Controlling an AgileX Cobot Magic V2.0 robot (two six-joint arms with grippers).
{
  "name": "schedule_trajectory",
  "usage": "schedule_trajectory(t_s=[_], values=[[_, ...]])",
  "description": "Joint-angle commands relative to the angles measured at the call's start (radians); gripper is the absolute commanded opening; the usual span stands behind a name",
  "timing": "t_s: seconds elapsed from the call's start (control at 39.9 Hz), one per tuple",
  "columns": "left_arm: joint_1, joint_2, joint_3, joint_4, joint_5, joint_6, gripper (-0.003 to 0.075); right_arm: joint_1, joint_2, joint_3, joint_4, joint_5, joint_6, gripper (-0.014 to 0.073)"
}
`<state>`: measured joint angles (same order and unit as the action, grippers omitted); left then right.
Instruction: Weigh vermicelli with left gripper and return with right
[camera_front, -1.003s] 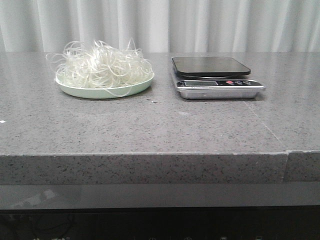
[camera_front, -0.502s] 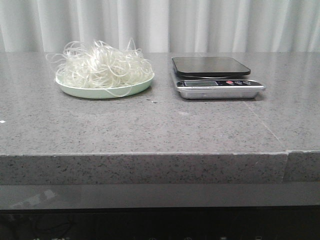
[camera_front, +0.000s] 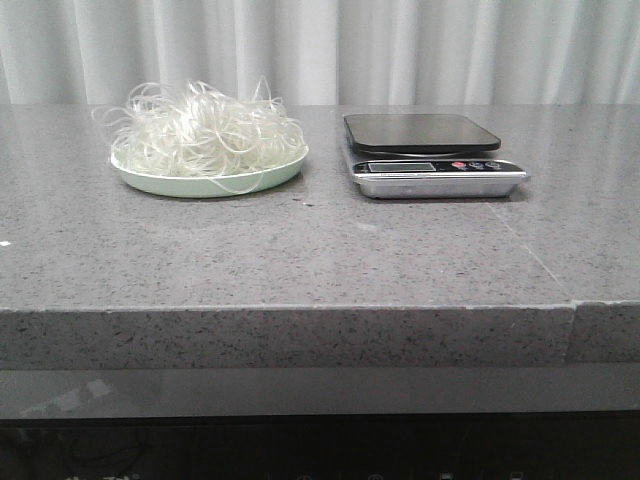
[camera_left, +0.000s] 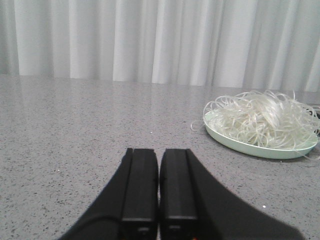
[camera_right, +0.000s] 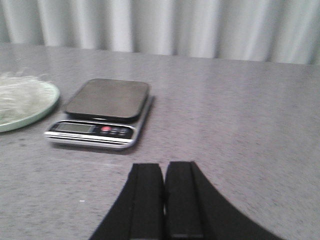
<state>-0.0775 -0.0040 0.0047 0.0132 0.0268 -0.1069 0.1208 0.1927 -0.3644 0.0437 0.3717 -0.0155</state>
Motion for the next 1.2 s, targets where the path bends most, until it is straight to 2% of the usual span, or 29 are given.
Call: schedule_trajectory(t_s=[0.0, 0.18, 0.38, 0.85, 1.18], values=[[0.000, -0.023, 0.037, -0.001, -0.087, -0.010, 0.0155, -0.058, -0.069, 0.092, -0.002, -0.155, 0.001, 0.0164], [0.000, -0.023, 0.037, -0.001, -0.087, -0.010, 0.0155, -0.090, -0.173, 0.252, -0.002, -0.224, 0.001, 0.0164], [0.000, -0.023, 0.037, -0.001, -0.087, -0.010, 0.0155, -0.096, -0.220, 0.384, -0.001, -0.372, 0.001, 0.0164], [0.000, -0.023, 0.037, -0.001, -0.087, -0.010, 0.0155, -0.099, -0.219, 0.387, -0.001, -0.382, 0.001, 0.0164], [0.000, -0.023, 0.037, -0.001, -0.087, -0.010, 0.0155, -0.099, -0.219, 0.387, -0.001, -0.448, 0.009, 0.0164]])
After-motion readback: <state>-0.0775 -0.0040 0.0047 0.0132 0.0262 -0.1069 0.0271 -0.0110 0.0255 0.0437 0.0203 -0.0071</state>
